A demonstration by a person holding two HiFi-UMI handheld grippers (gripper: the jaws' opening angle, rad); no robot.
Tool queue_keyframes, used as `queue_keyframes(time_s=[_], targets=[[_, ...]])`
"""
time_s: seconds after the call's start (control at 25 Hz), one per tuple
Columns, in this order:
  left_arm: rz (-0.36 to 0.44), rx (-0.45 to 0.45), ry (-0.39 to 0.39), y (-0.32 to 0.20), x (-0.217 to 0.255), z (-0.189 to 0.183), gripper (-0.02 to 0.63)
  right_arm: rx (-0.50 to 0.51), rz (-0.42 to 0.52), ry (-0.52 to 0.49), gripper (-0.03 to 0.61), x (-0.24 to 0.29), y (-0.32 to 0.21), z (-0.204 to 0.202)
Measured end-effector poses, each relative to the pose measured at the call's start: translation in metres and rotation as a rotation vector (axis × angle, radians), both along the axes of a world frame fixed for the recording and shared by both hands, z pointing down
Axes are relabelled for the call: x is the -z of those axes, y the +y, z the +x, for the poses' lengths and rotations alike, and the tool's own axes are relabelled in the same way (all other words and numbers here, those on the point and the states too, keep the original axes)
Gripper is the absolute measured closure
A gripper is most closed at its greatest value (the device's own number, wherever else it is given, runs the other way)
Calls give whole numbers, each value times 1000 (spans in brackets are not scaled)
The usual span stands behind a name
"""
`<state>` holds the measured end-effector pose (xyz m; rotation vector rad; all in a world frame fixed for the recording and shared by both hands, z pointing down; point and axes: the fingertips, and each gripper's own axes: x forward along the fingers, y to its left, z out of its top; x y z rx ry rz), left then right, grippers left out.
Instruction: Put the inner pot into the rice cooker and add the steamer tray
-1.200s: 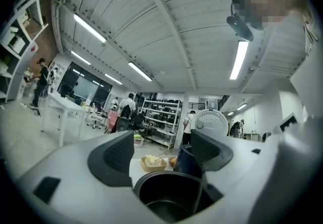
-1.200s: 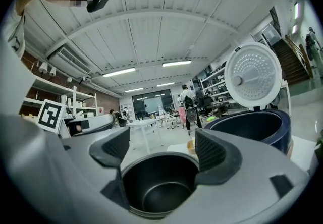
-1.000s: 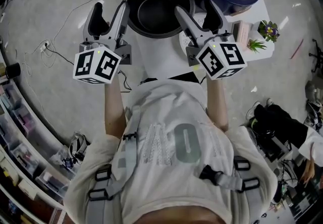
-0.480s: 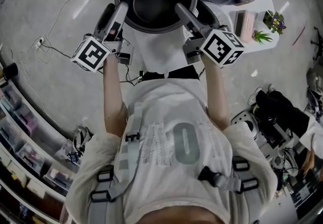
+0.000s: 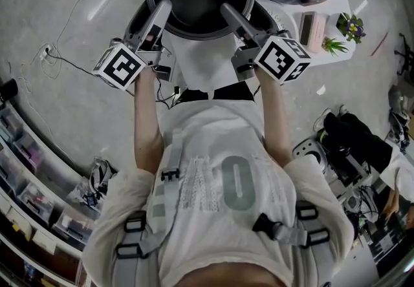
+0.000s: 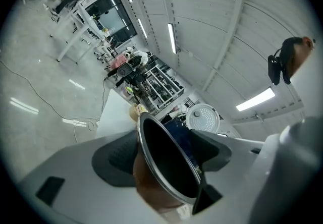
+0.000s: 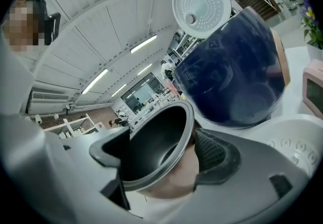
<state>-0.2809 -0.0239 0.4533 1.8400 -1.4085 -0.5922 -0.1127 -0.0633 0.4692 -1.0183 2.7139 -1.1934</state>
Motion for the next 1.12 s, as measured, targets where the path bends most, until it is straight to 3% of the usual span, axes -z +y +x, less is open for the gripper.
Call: queue_keyframes(time_s=[0.32,0.48,0.68,0.88,1.12], targets=[[5,-8,0,2,2,1,284,-8,21,26,193,3,3,0],[2,-19,-23,2,5,1,285,-1,35,39,204,8,3,1],[34,-6,-88,6,20,-4,336,18,100,53,235,30,6,0],[100,20,-156,14,50,-5,356,56,176,76,242,60,10,-4],[233,51,-258,13,107,-14,364,107,302,108,241,104,4,-16]])
